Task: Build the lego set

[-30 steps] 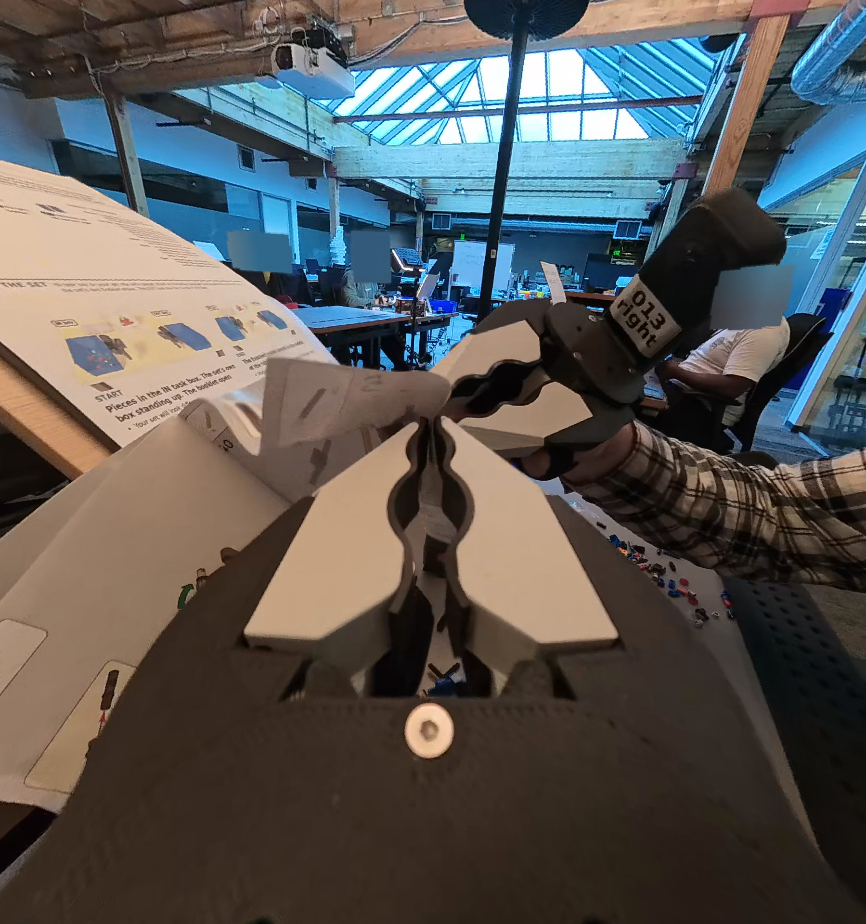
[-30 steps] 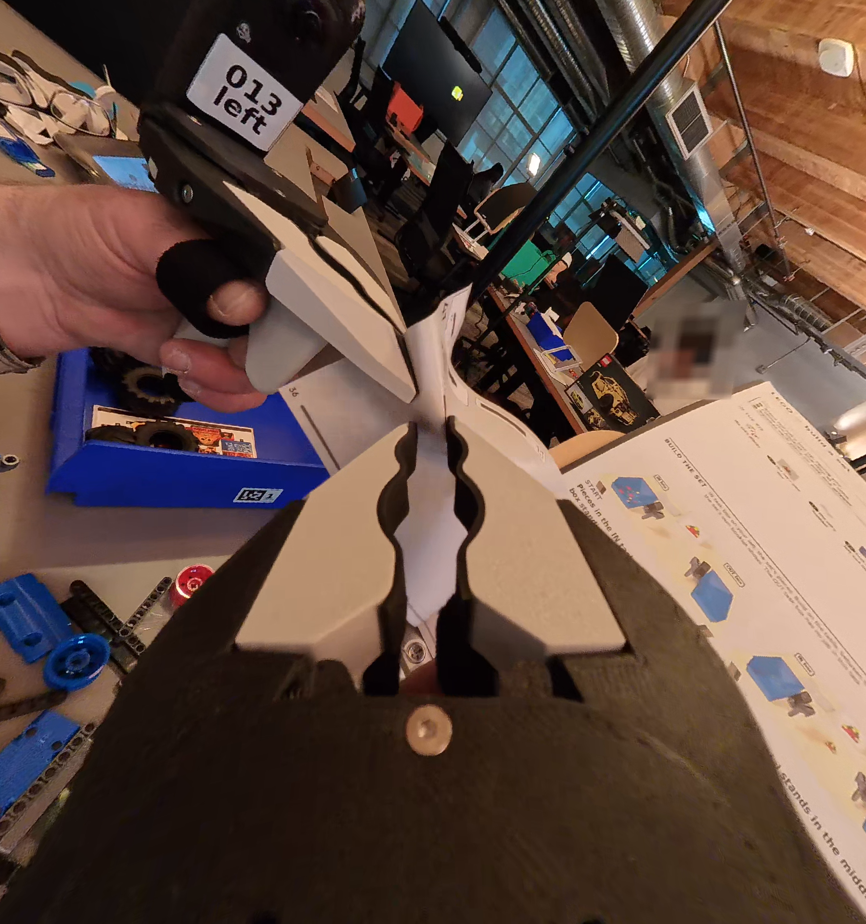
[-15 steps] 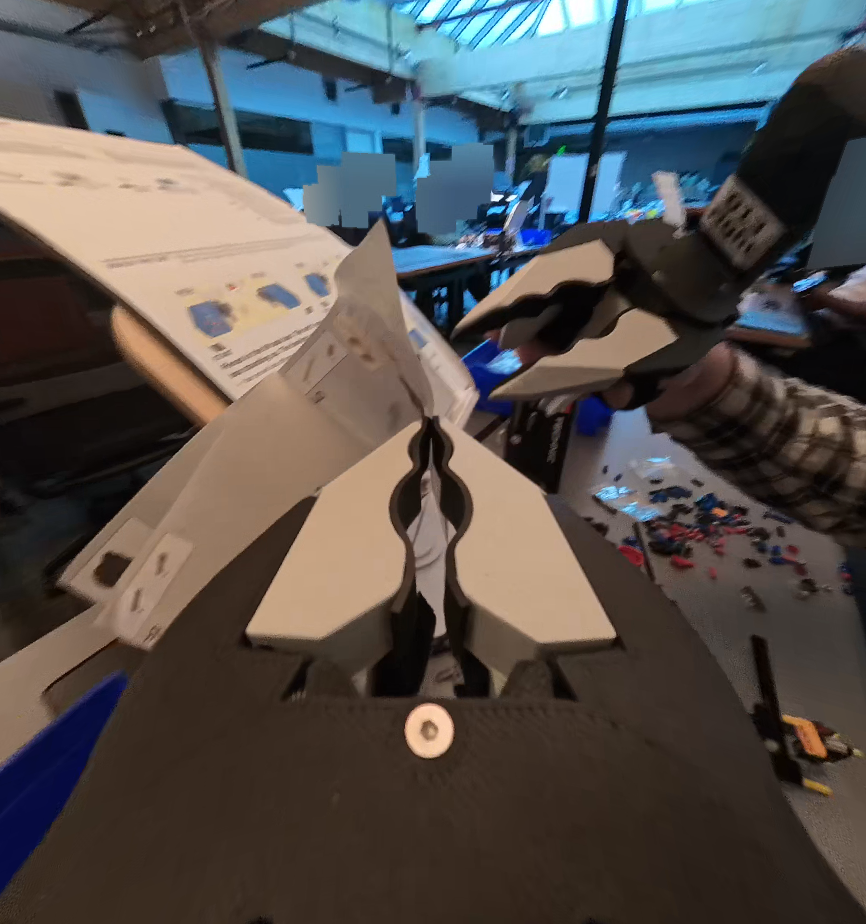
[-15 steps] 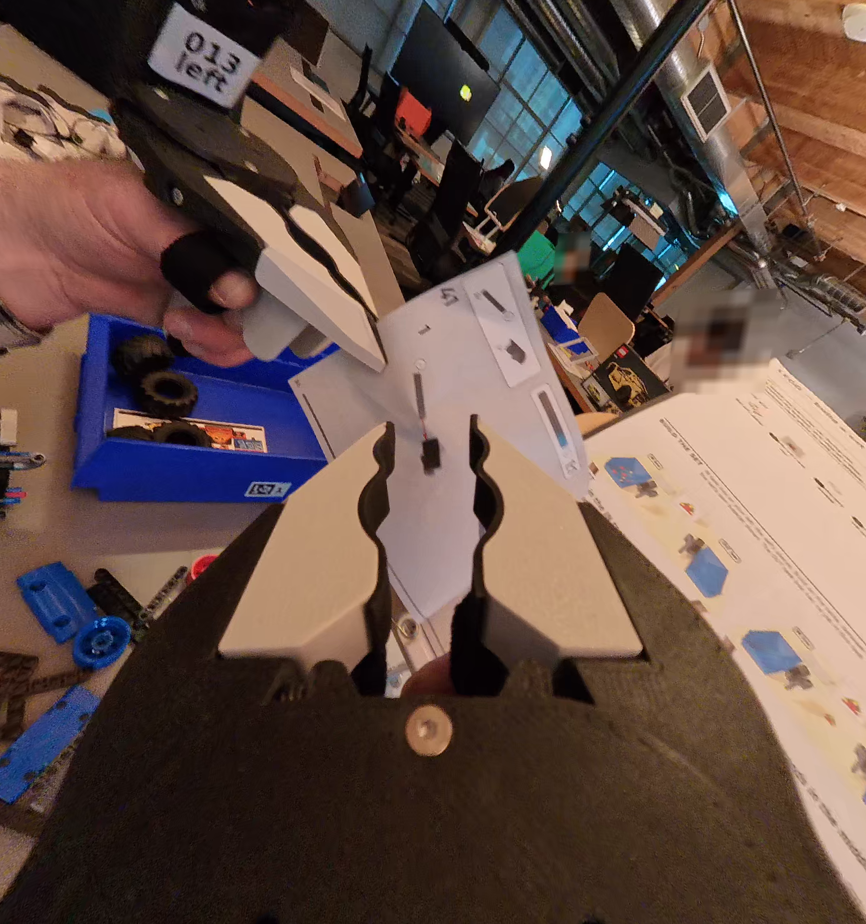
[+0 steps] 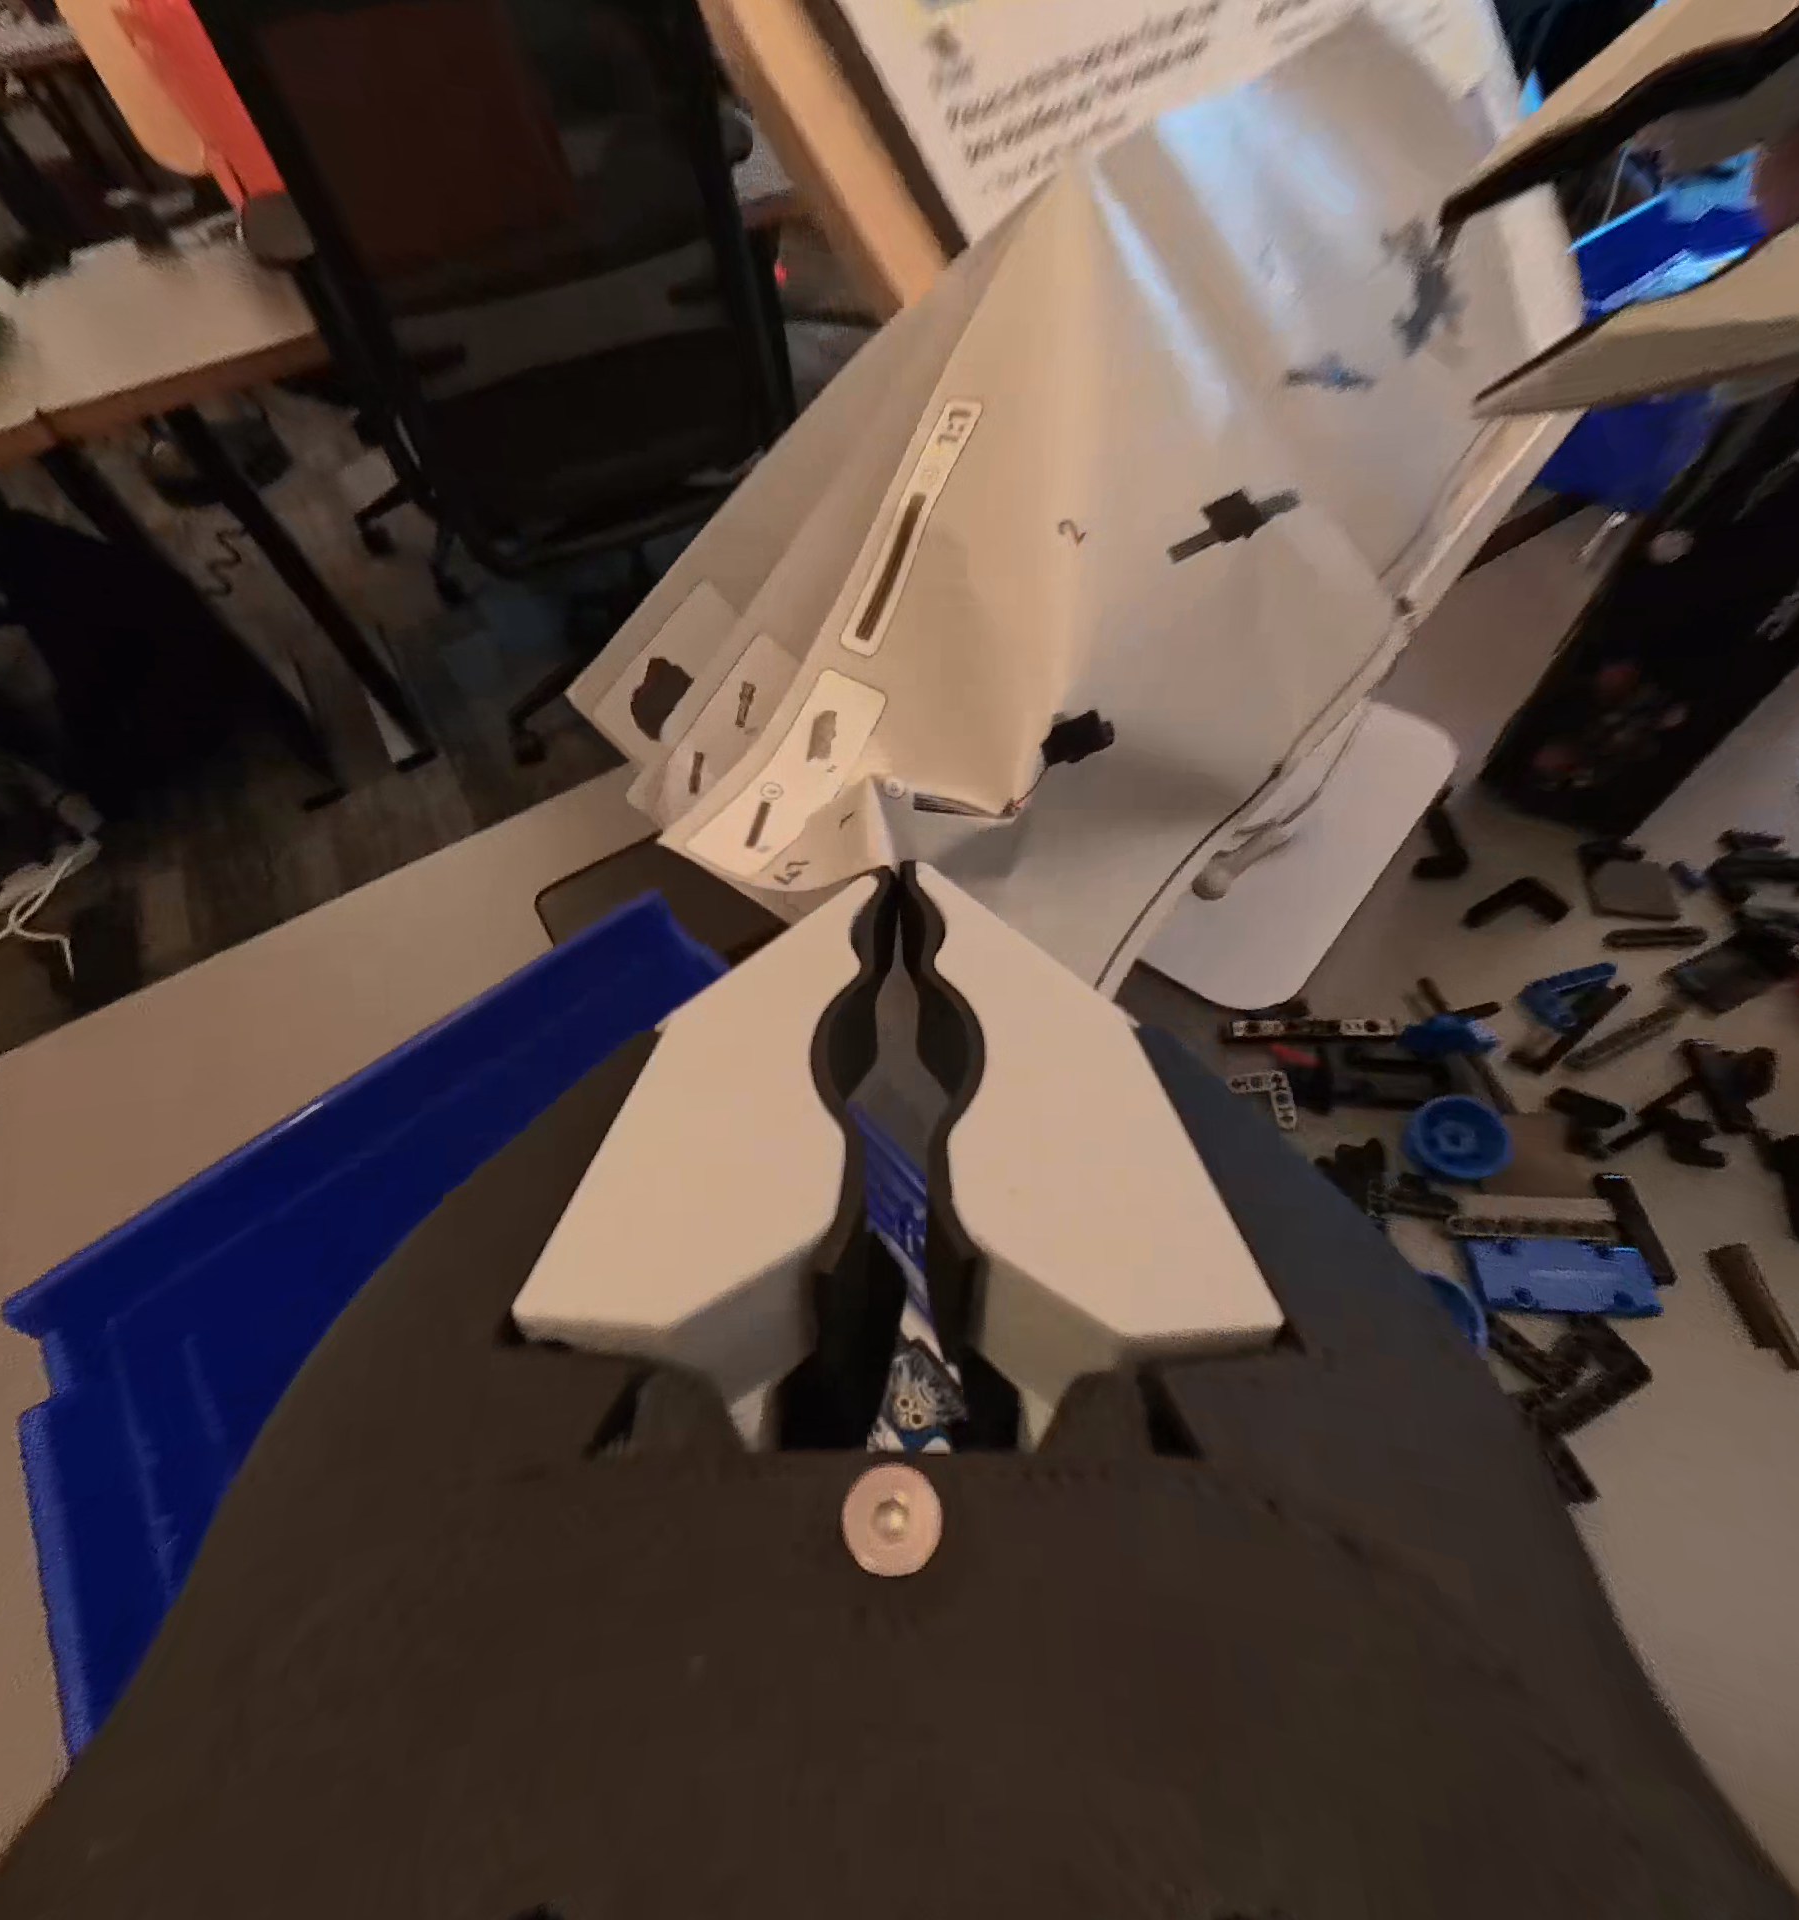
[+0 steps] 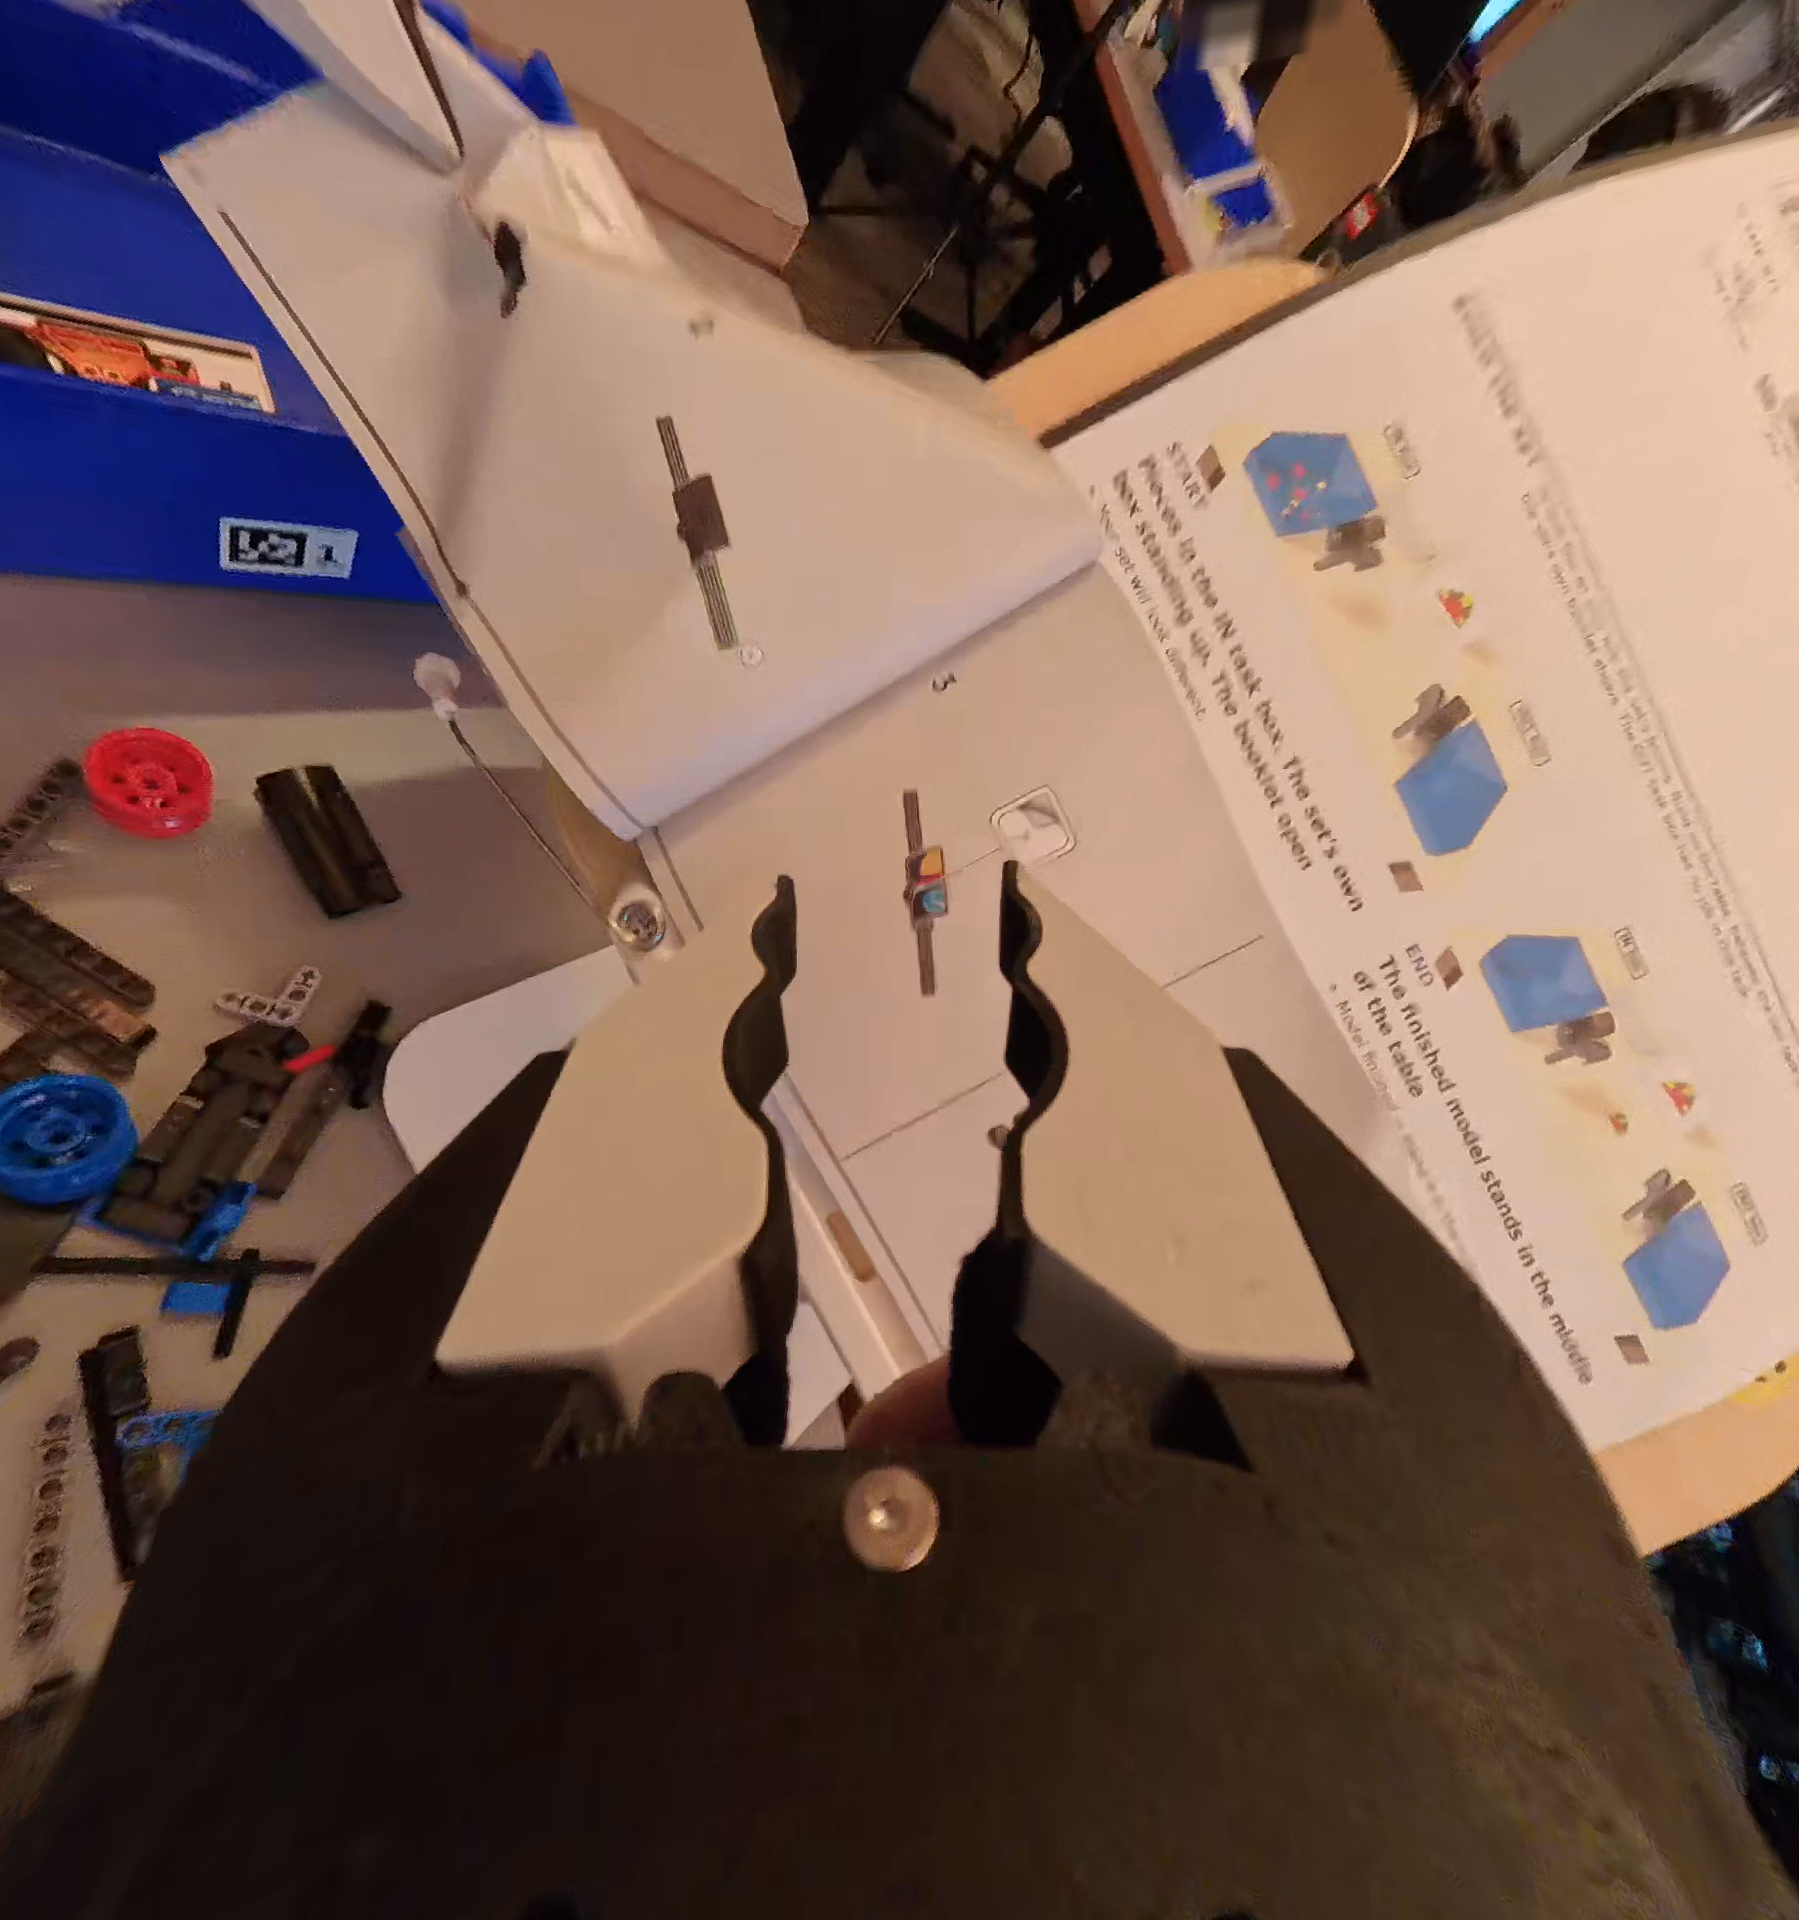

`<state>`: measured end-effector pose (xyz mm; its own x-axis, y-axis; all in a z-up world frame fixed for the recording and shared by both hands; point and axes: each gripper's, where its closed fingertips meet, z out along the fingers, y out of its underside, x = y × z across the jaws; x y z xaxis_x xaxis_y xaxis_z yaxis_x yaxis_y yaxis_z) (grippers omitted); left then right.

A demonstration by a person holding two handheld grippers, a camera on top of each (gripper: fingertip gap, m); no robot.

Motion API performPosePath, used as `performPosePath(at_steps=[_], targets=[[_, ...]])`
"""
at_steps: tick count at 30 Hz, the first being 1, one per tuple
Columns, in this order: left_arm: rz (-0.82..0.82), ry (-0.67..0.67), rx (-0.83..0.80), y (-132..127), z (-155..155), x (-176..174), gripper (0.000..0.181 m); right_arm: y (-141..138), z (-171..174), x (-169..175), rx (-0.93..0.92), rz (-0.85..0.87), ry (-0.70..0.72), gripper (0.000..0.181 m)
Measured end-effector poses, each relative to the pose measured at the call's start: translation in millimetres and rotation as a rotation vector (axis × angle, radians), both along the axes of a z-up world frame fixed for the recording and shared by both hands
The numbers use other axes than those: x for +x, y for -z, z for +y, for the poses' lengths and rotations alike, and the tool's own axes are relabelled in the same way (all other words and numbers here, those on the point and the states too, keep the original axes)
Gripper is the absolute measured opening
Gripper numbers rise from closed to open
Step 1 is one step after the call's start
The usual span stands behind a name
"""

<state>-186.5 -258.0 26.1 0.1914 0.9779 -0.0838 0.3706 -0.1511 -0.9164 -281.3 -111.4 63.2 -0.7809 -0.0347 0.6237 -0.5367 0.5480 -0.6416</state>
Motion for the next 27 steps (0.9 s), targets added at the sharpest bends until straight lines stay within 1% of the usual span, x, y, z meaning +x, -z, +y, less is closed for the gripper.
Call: performPosePath(at_steps=[2,4,6,10,13,18,20,27], targets=[[-0.025,-0.01,0.016,8.5,-1.5,-4.5,0.001,0.4,-7.0,13.3,-0.013,0.001,-0.057,0.032],[-0.037,-0.039,0.024,14.2,-7.1,-7.8,0.008,4.8,-16.1,27.3,0.005,0.044,-0.105,0.032],[-0.043,-0.067,0.039,17.6,-13.7,-8.8,0.017,10.7,-26.8,39.2,0.024,0.093,-0.142,0.028],[-0.013,-0.121,0.049,13.7,-30.1,-4.5,0.031,36.4,-42.1,39.9,0.119,0.131,-0.132,0.026],[0.006,-0.14,0.078,9.7,-38.9,0.2,0.036,42.8,-47.3,43.1,0.135,0.089,-0.131,0.027],[0.004,-0.143,0.084,10.0,-44.0,4.3,0.038,36.6,-44.4,48.2,0.117,0.086,-0.14,0.027],[0.016,-0.147,0.076,5.1,-44.3,5.9,0.037,32.2,-39.8,51.0,0.112,0.094,-0.135,0.028],[0.117,-0.137,0.024,-34.1,-33.9,18.8,0.036,4.6,-10.9,74.2,0.084,0.128,-0.123,0.031]])
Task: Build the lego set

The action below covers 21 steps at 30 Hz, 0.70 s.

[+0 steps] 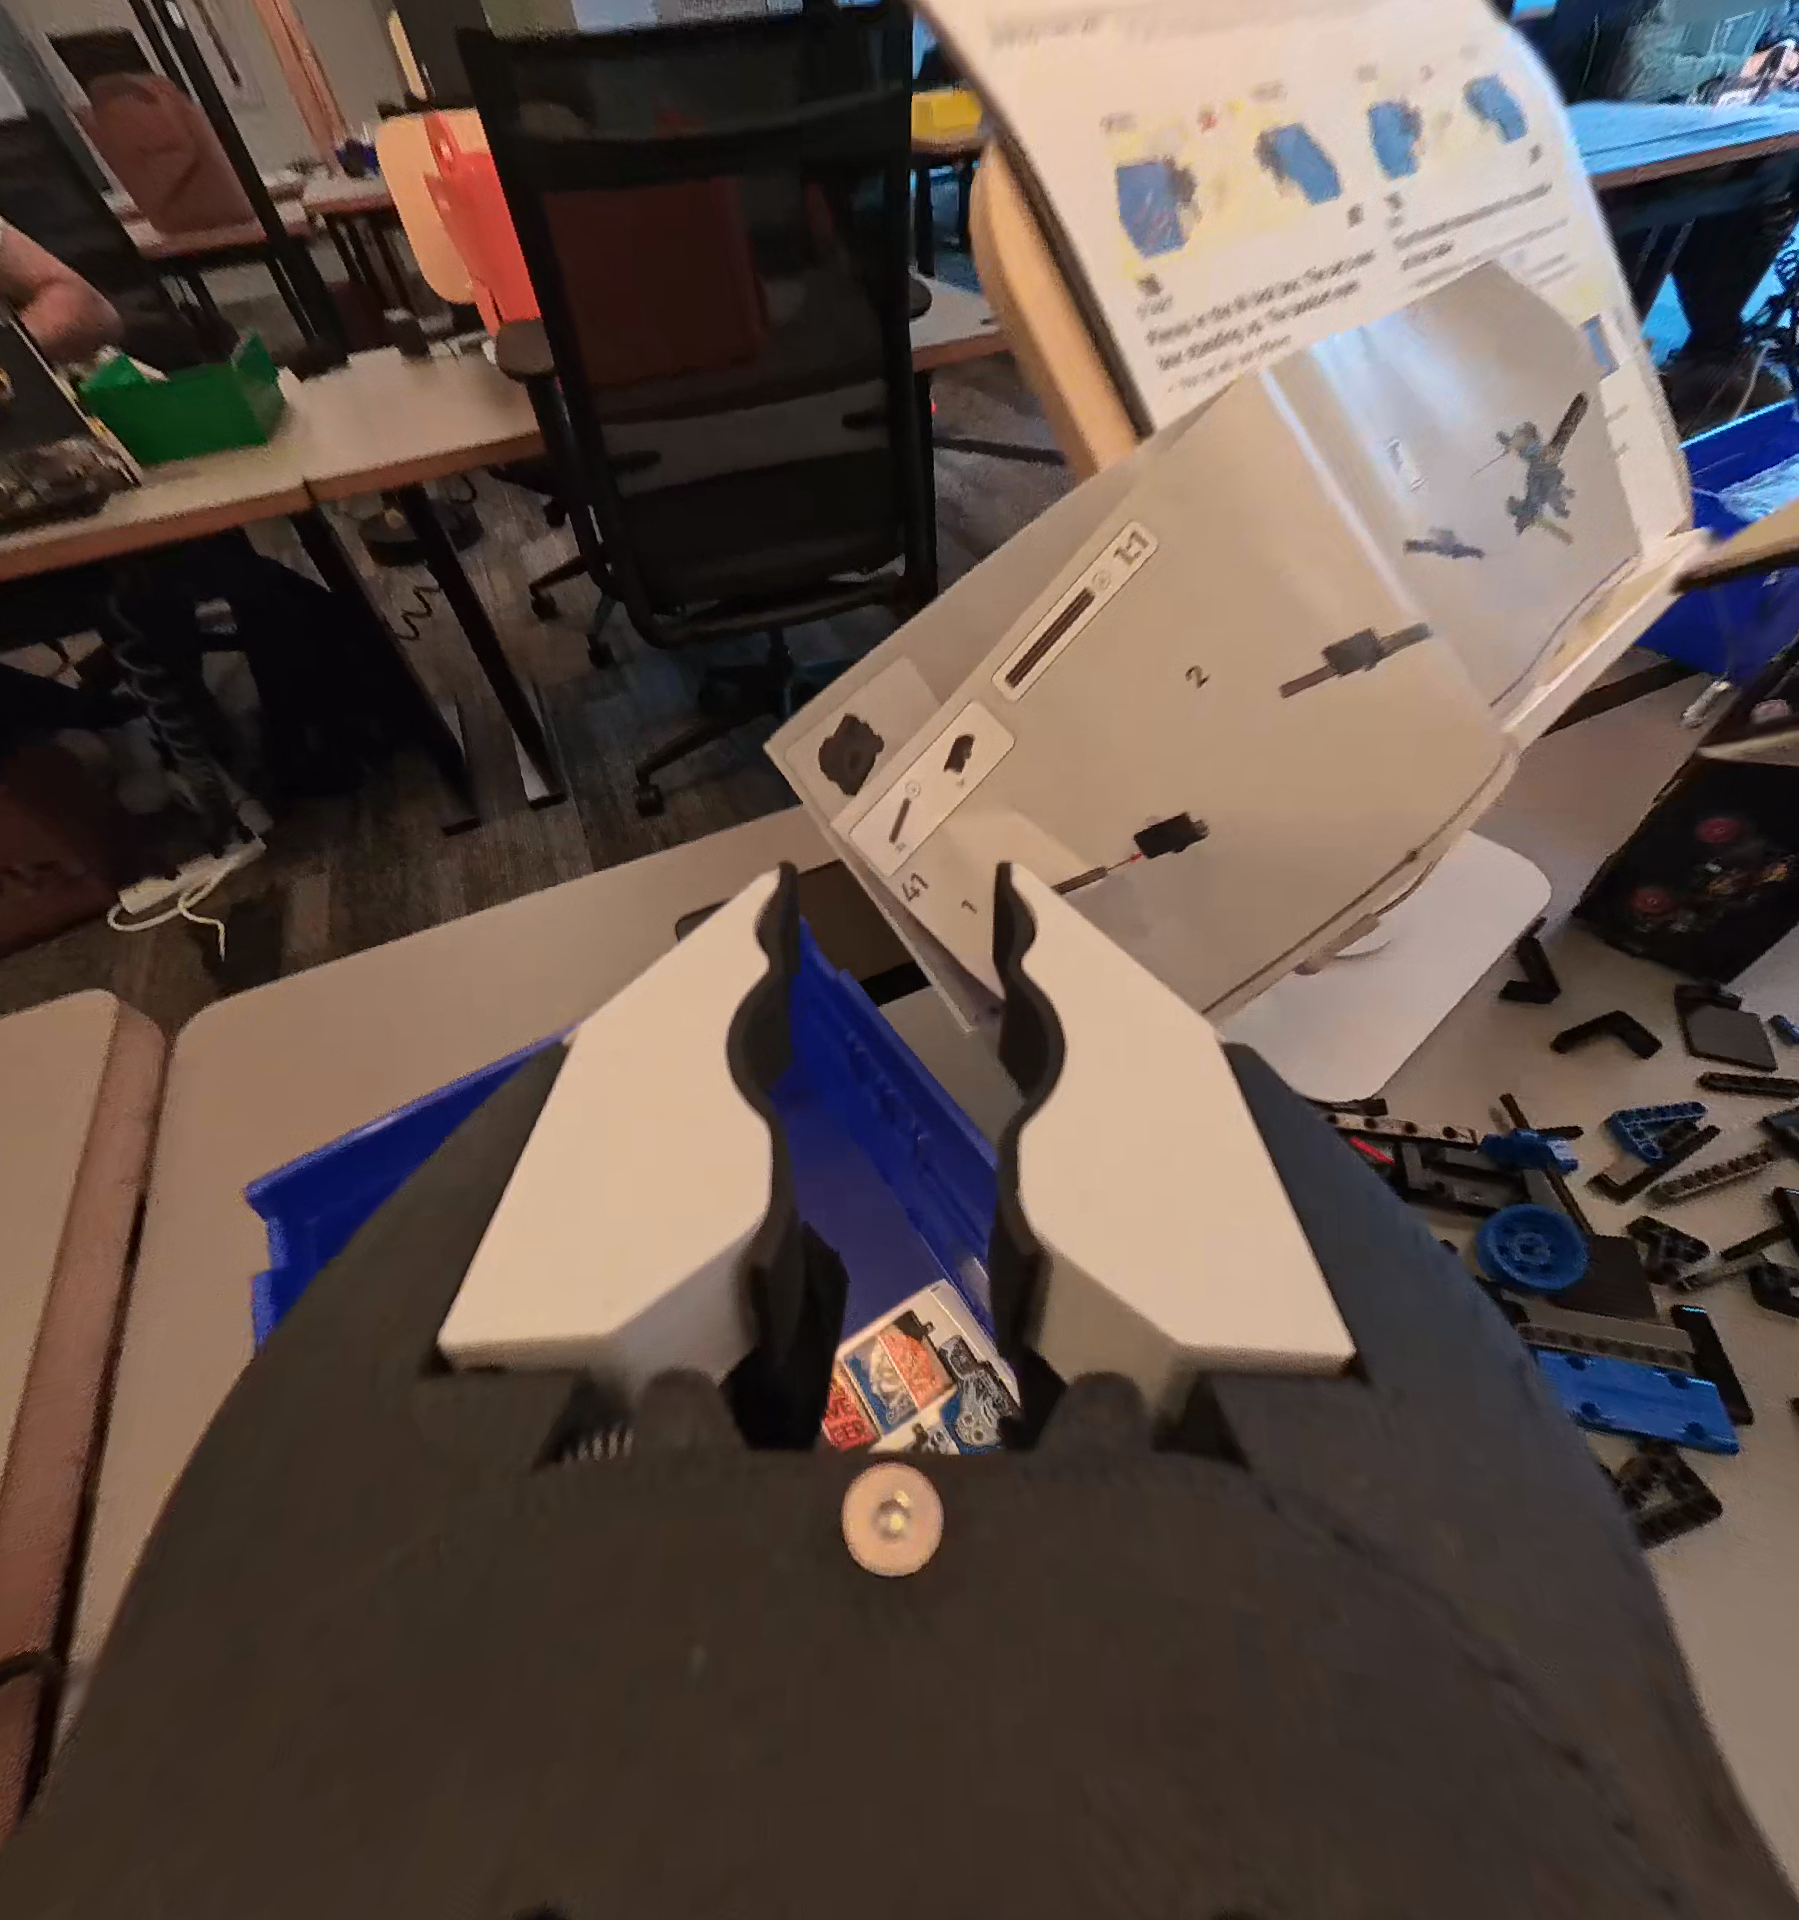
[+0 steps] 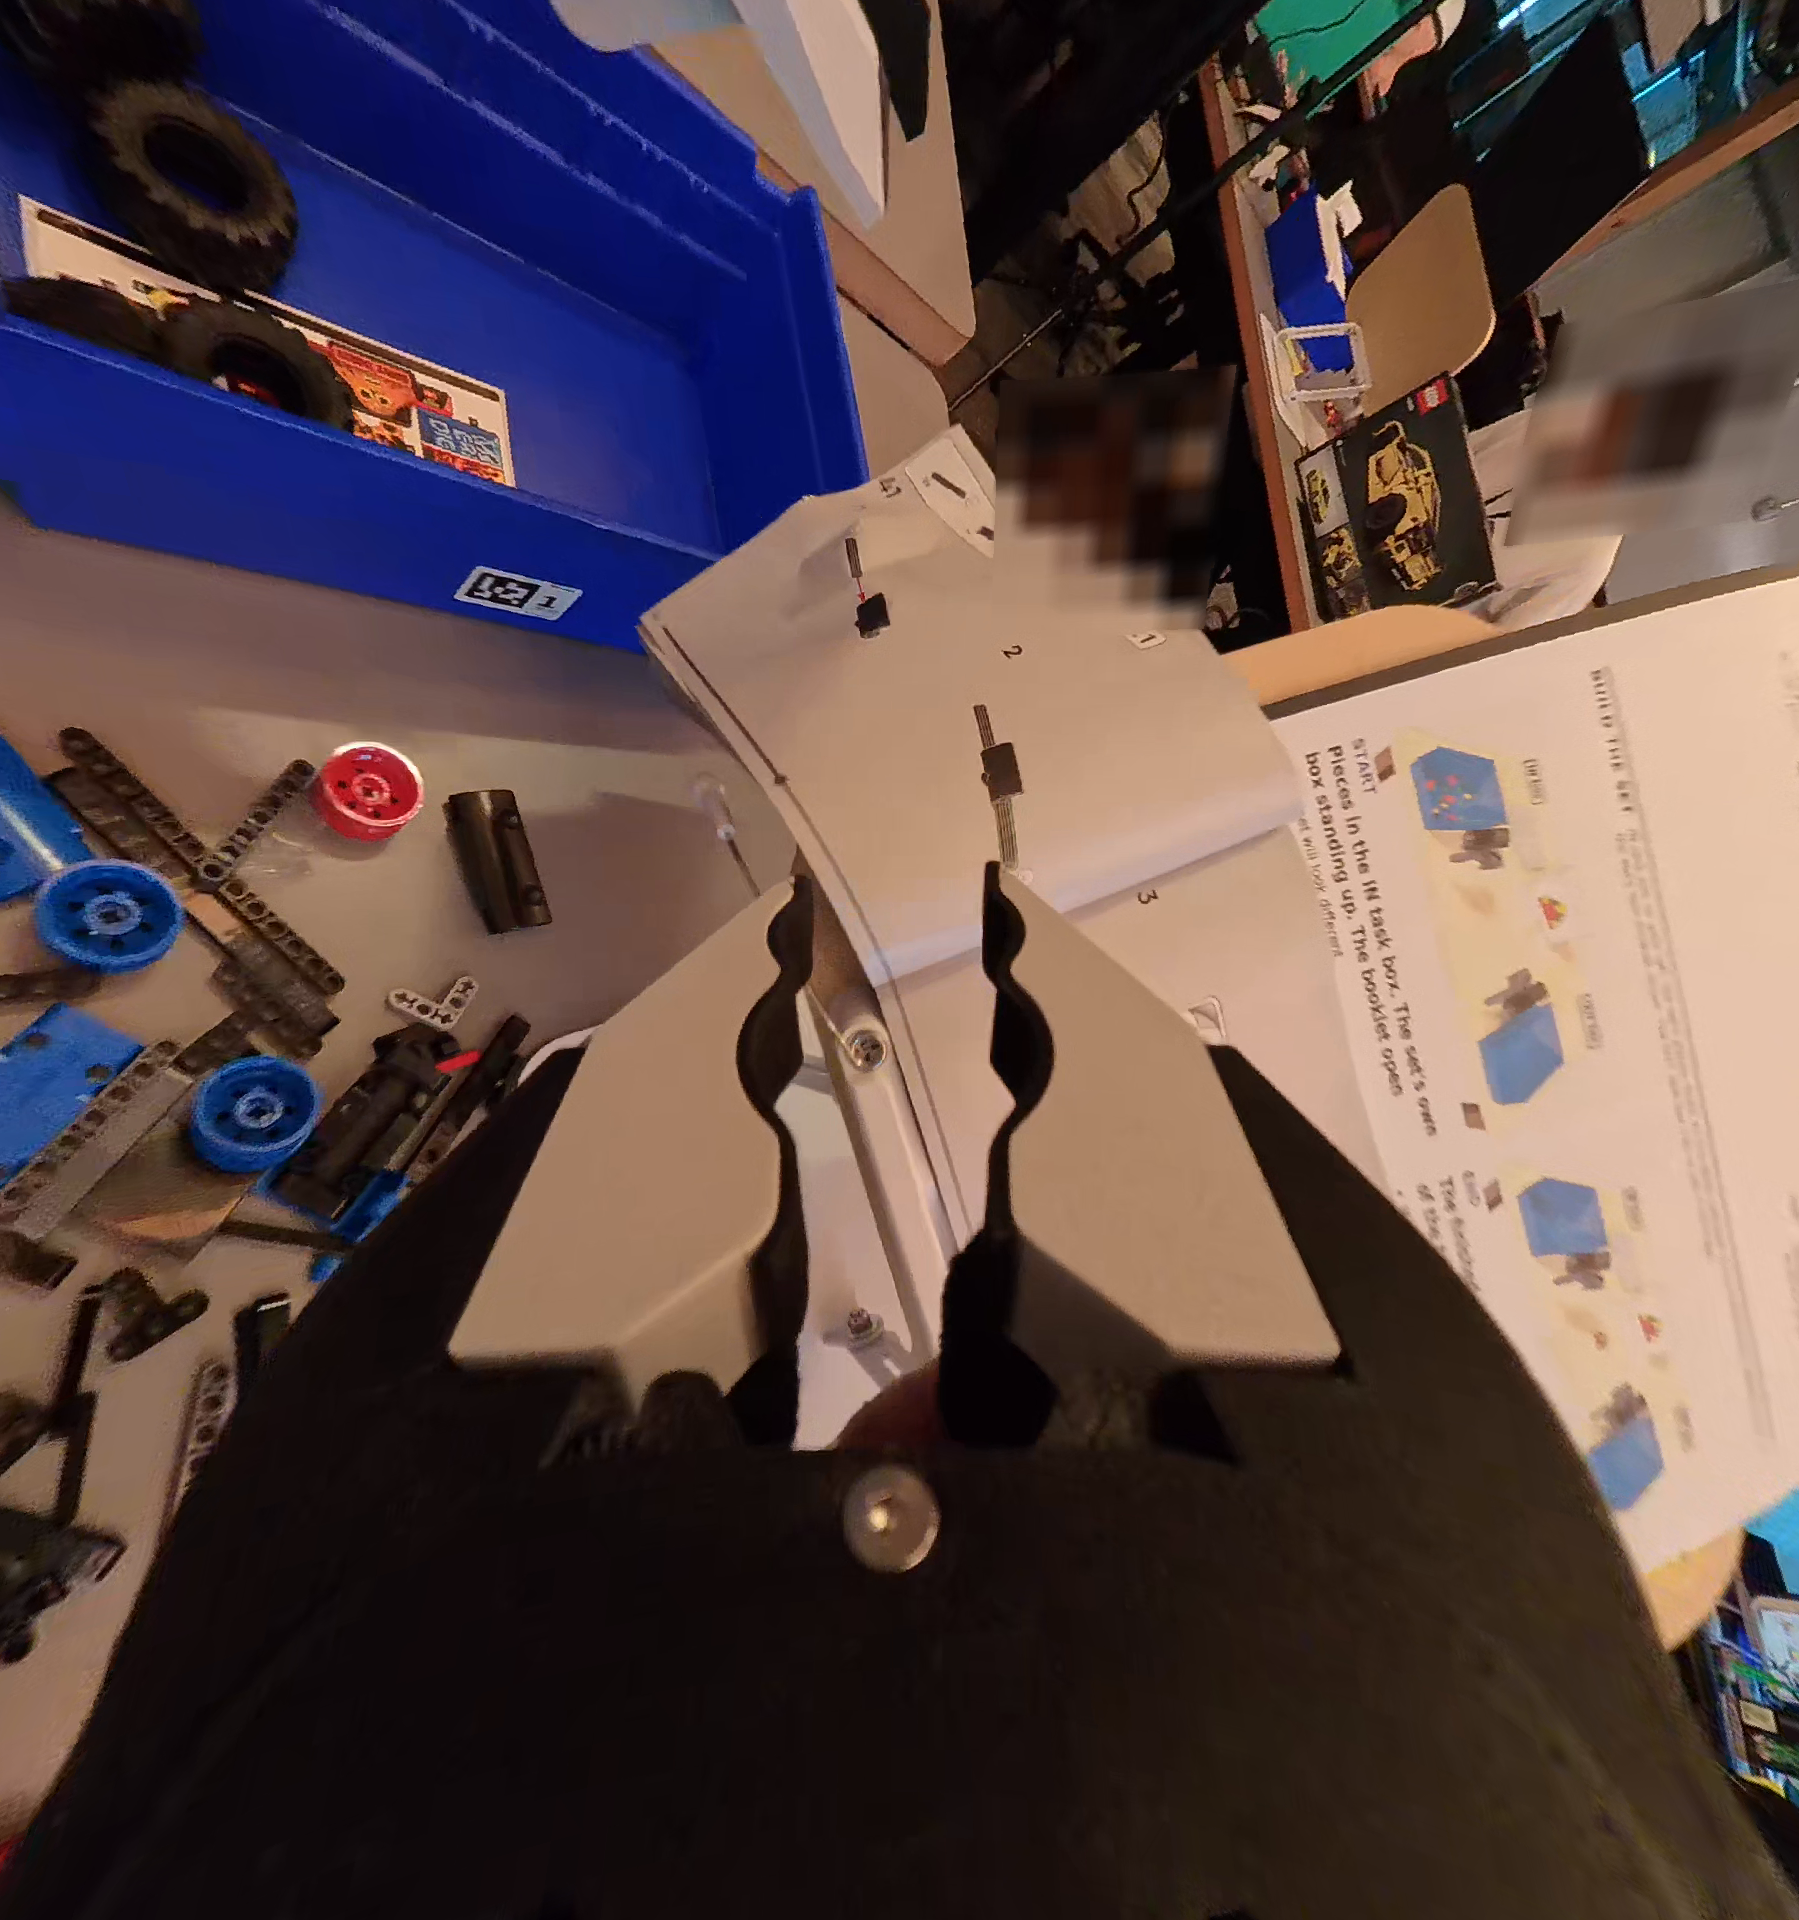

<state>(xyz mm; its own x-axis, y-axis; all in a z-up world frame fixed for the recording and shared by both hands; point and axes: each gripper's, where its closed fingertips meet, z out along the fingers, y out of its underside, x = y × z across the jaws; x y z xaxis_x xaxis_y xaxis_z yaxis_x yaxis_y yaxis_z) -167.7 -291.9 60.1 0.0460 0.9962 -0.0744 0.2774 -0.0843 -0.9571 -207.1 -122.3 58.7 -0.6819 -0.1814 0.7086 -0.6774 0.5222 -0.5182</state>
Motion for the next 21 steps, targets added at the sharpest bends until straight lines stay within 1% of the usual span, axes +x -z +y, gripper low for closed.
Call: performPosePath(at_steps=[4,7,10,12,14,17,19,21], targets=[[0.08,0.009,-0.044,-31.1,9.8,14.0,0.035,-11.9,29.5,15.5,0.0,0.027,0.014,0.03],[0.156,0.038,-0.078,-59.8,27.6,24.9,0.034,-13.9,57.4,27.6,0.015,0.025,0.036,0.03],[0.22,0.086,-0.135,-87.3,58.1,34.1,0.033,-13.6,87.5,39.9,0.031,0.023,0.061,0.029],[0.251,0.129,-0.185,-102.3,85.5,38.8,0.033,-11.7,106.3,46.6,0.03,0.002,0.084,0.025],[0.269,0.18,-0.232,-111.9,115.4,40.9,0.032,0.7,123.1,54.9,0.055,-0.051,0.093,0.022],[0.246,0.222,-0.315,-109.5,150.3,34.6,0.032,30.0,141.1,57.0,0.108,-0.114,0.125,0.021],[0.202,0.232,-0.38,-94.2,167.2,28.8,0.032,52.0,147.3,53.6,0.147,-0.143,0.149,0.021],[0.18,0.238,-0.43,-71.6,183.5,28.3,0.032,70.7,148.0,50.6,0.166,-0.179,0.167,0.02]])
